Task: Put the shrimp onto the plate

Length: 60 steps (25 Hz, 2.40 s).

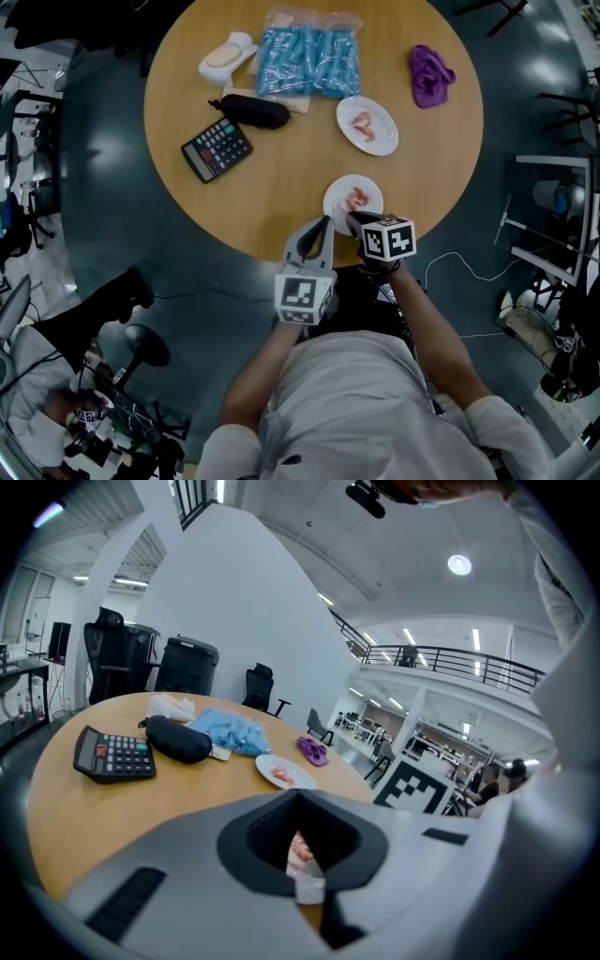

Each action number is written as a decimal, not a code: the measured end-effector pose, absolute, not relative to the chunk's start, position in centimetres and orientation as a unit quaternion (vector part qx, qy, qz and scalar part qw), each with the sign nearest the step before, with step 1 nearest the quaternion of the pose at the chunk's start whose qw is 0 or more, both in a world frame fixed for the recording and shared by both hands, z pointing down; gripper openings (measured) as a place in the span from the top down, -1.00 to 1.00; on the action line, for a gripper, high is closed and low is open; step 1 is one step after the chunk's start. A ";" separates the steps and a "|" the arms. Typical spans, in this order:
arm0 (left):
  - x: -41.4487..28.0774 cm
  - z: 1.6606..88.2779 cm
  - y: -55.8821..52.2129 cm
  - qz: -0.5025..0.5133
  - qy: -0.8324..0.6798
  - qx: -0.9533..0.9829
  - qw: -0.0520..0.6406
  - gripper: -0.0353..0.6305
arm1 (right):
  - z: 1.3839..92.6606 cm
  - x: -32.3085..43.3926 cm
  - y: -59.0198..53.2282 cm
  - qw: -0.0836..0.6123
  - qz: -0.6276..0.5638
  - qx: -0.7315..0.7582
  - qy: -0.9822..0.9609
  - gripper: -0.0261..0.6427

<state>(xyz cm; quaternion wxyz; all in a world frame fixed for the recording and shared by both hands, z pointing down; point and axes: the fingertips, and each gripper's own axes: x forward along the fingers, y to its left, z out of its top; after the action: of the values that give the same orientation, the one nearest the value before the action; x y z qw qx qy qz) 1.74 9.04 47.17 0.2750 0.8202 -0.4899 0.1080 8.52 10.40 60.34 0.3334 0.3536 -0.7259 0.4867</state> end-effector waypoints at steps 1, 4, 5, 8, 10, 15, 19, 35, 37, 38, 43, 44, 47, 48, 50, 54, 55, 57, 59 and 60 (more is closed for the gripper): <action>1.8 47.1 8.9 0.108 -0.490 0.820 0.275 0.87 | 59.9 8.5 10.4 0.333 0.481 0.352 -0.731 0.83; 1.9 46.9 8.7 0.107 -0.490 0.821 0.273 0.87 | 57.9 9.3 9.4 0.334 0.451 0.363 -0.744 0.83; 1.9 46.9 8.4 0.107 -0.489 0.822 0.273 0.87 | 57.3 9.7 8.5 0.336 0.435 0.369 -0.749 0.83; 2.1 47.4 7.6 0.109 -0.489 0.821 0.274 0.87 | 56.4 11.0 5.1 0.355 0.370 0.388 -0.766 0.83; 2.3 47.4 7.3 0.110 -0.486 0.822 0.274 0.87 | 55.9 12.1 2.7 0.364 0.327 0.402 -0.774 0.83; 2.8 47.1 6.6 0.114 -0.480 0.827 0.269 0.87 | 56.0 13.8 -3.6 0.389 0.271 0.394 -0.787 0.87; 2.9 47.5 6.0 0.117 -0.476 0.828 0.272 0.87 | 57.0 13.7 -7.7 0.418 0.250 0.368 -0.792 0.86; 2.1 48.4 3.9 0.118 -0.484 0.820 0.280 0.87 | 60.6 13.9 -9.8 0.445 0.297 0.351 -0.768 0.56; 2.0 48.4 3.8 0.118 -0.485 0.819 0.282 0.87 | 60.6 13.7 -10.1 0.448 0.294 0.349 -0.769 0.56; 2.0 48.4 3.8 0.118 -0.486 0.819 0.282 0.87 | 60.7 13.6 -10.3 0.451 0.290 0.348 -0.769 0.56; 1.9 48.9 4.0 0.123 -0.486 0.816 0.288 0.87 | 60.9 13.4 -11.0 0.461 0.282 0.348 -0.766 0.56; 1.9 49.1 4.0 0.123 -0.487 0.814 0.291 0.87 | 61.0 13.4 -11.1 0.461 0.281 0.350 -0.766 0.59; 1.9 49.0 3.9 0.118 -0.488 0.815 0.290 0.87 | 61.1 13.4 -11.3 0.457 0.284 0.352 -0.766 0.67; 1.9 49.0 3.9 0.117 -0.488 0.815 0.289 0.87 | 61.1 13.5 -11.3 0.455 0.286 0.352 -0.766 0.67; 1.9 48.9 4.0 0.118 -0.488 0.816 0.287 0.87 | 61.1 13.6 -11.4 0.458 0.285 0.356 -0.763 0.68; 1.6 48.7 4.3 0.120 -0.492 0.816 0.278 0.87 | 60.2 13.8 -11.5 0.456 0.263 0.368 -0.766 0.69; 1.5 48.7 4.4 0.121 -0.492 0.816 0.278 0.87 | 59.9 13.8 -11.3 0.451 0.265 0.371 -0.768 0.70; 1.5 48.7 4.8 0.121 -0.489 0.817 0.281 0.87 | 59.3 13.9 -10.6 0.442 0.272 0.375 -0.768 0.70; 1.7 48.5 5.0 0.121 -0.488 0.819 0.277 0.87 | 58.6 14.0 -9.4 0.433 0.278 0.380 -0.768 0.70; 1.7 48.3 5.1 0.121 -0.487 0.820 0.274 0.87 | 58.2 14.1 -8.6 0.427 0.282 0.384 -0.769 0.70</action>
<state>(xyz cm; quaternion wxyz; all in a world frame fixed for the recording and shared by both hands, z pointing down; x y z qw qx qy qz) 1.74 5.10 48.31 0.2744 0.8203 -0.4872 0.1207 14.12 -8.63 58.19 0.4265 0.3838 -0.7689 0.2822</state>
